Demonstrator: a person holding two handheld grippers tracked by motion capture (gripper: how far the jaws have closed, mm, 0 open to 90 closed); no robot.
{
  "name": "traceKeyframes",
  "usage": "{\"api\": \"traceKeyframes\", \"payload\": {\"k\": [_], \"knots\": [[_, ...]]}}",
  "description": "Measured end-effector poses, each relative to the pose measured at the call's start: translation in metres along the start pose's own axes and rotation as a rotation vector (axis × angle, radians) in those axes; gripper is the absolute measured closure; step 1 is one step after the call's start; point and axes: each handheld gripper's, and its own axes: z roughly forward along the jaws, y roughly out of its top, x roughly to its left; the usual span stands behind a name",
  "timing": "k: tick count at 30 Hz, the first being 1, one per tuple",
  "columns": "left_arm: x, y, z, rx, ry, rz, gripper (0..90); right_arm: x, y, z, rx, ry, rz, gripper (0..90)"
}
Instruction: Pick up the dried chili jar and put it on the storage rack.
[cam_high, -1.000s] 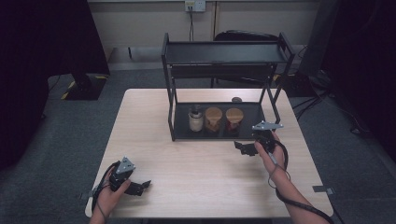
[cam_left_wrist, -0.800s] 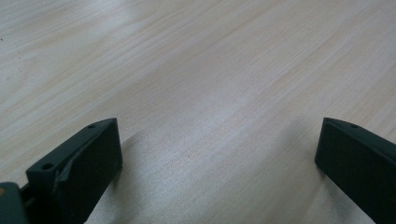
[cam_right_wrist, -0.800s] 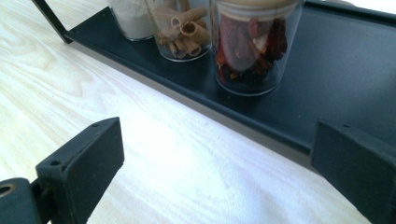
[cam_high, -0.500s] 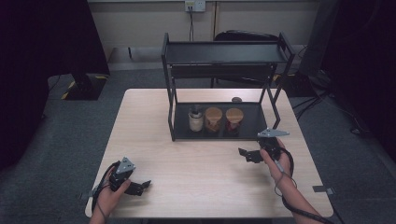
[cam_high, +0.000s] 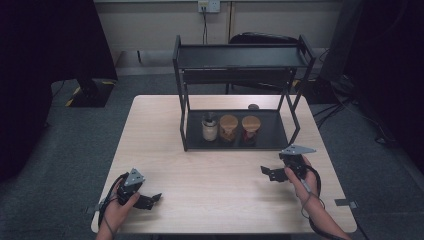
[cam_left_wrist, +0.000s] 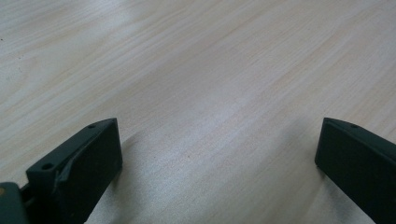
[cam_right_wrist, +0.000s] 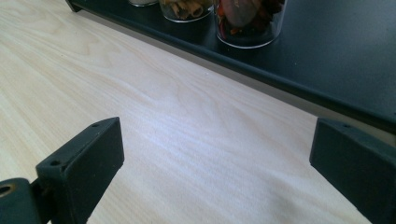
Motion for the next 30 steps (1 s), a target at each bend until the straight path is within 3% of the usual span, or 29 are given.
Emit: {"api": "traceKeyframes", "payload": {"k": [23,30], "knots": [[0.0,0.0,0.0,0.0,0.0,0.0,0.1,-0.014,-0.034,-0.025,0.021,0.013,0.017,1.8],[0.0,0.0,0.0,0.0,0.0,0.0,0.1,-0.017,-0.048,-0.033,0.052,0.017,0.011,1.6]]}}
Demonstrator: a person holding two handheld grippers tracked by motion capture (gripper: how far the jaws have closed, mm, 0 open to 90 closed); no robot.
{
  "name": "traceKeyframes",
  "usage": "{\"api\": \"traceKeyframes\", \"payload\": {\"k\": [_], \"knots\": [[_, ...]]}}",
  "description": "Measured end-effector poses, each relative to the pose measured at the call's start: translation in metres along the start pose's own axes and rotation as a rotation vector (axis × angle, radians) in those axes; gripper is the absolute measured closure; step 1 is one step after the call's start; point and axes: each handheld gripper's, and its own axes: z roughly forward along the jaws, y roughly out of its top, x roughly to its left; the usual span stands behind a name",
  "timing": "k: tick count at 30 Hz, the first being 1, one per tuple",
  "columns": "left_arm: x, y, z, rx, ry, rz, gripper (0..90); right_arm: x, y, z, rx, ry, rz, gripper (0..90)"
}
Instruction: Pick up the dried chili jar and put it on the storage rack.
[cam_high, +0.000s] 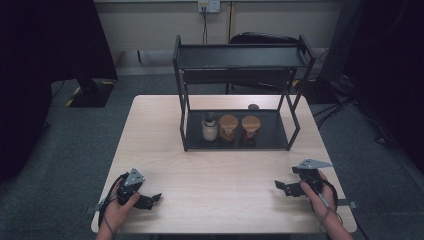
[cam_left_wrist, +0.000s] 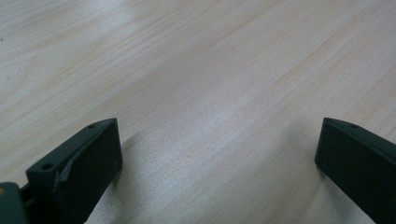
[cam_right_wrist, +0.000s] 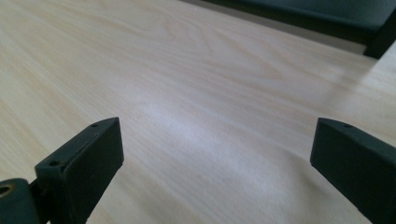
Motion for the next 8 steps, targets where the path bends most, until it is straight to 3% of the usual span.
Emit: {"api": "traceKeyframes", "payload": {"k": [8], "knots": [[0.0,0.0,0.0,0.0,0.0,0.0,0.1,-0.001,-0.017,-0.009,0.042,-0.014,-0.029,1.6]]}}
